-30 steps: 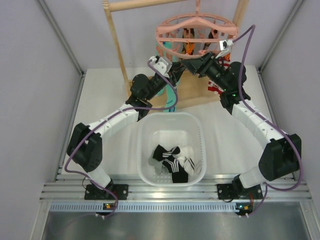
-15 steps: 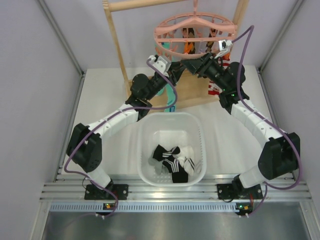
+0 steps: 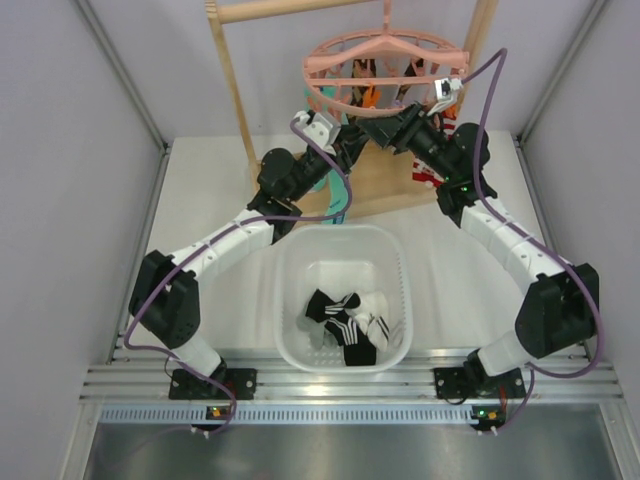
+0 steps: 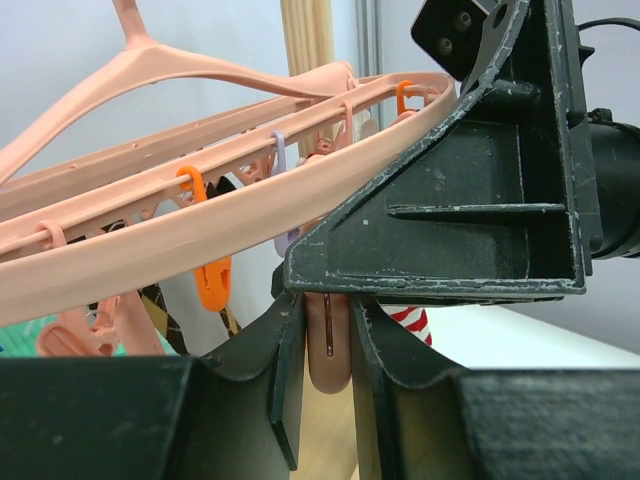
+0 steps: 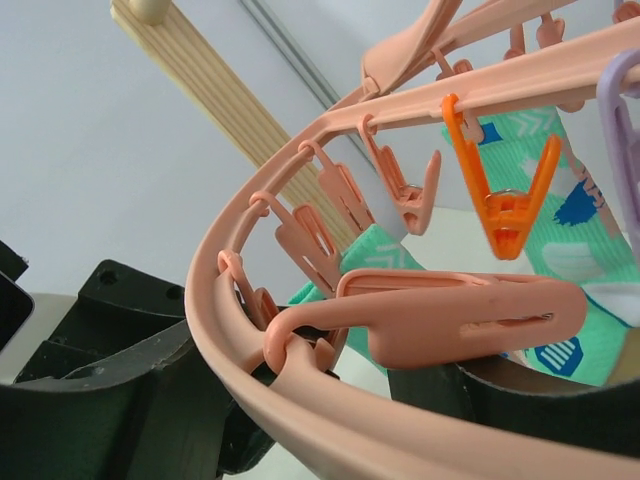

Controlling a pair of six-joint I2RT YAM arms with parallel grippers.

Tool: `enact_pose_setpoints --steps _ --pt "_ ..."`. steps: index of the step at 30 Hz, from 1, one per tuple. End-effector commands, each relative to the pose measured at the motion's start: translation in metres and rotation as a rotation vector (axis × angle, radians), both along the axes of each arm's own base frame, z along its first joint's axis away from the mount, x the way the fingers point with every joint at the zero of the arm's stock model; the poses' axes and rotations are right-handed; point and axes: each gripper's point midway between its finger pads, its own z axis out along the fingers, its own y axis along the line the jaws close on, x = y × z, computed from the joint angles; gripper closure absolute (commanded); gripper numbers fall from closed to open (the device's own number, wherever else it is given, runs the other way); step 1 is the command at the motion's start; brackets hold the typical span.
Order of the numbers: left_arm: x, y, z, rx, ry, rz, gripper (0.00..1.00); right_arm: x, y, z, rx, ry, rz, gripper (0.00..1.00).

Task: Clip the socks to the hanger
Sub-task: Open the clamp at the hanger.

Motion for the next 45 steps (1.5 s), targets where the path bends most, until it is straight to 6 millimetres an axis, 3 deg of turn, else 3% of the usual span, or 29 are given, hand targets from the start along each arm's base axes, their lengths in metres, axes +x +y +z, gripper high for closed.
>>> enact_pose_setpoints --steps 1,6,10,12,13,18,21,24,25,28,38,45 --pt "-0.036 -0.016 0.022 -0.011 -0.03 -0.136 1.0 0.003 -0.004 0.038 0.049 -0.133 -0.048 0.42" --pt "-0.034 -0.016 0.025 -0.033 -0.016 -0.133 1.0 0.012 -0.003 0.025 0.067 -0.102 -0.05 0.6" --pt "-0.036 -0.017 0.024 -0.038 -0.006 -0.148 1.0 0.017 -0.006 0.036 0.094 -0.115 -0.075 0.56" --pt "-0.037 -0.017 0.023 -0.041 0.001 -0.152 1.0 0.018 -0.008 0.042 0.099 -0.124 -0.081 0.66" --pt "-0.036 -0.017 0.021 -0.038 0.004 -0.152 1.0 0.018 -0.007 0.042 0.098 -0.124 -0.078 0.76" --pt "-0.036 -0.013 0.02 -0.044 0.013 -0.149 0.82 0.019 -0.008 0.042 0.096 -0.125 -0.075 1.0" --pt "-0.035 -0.009 0.018 -0.041 0.025 -0.147 0.83 0.017 -0.006 0.04 0.086 -0.129 -0.059 1.0" --pt "-0.035 -0.009 0.015 -0.029 0.037 -0.152 0.61 0.017 -0.006 0.038 0.079 -0.127 -0.058 1.0" --pt "-0.037 -0.008 0.016 -0.028 0.036 -0.161 0.47 0.016 -0.006 0.038 0.076 -0.131 -0.056 1.0" --pt "-0.042 -0.005 0.018 -0.012 0.014 -0.171 0.41 0.018 -0.007 0.038 0.076 -0.115 -0.052 1.0" --pt "-0.043 0.028 0.005 0.035 0.044 -0.106 0.36 0.021 -0.006 0.042 0.112 -0.033 -0.033 1.0" --pt "-0.039 0.033 0.012 0.031 0.042 -0.091 0.38 0.02 -0.008 0.037 0.134 0.039 -0.042 1.0"
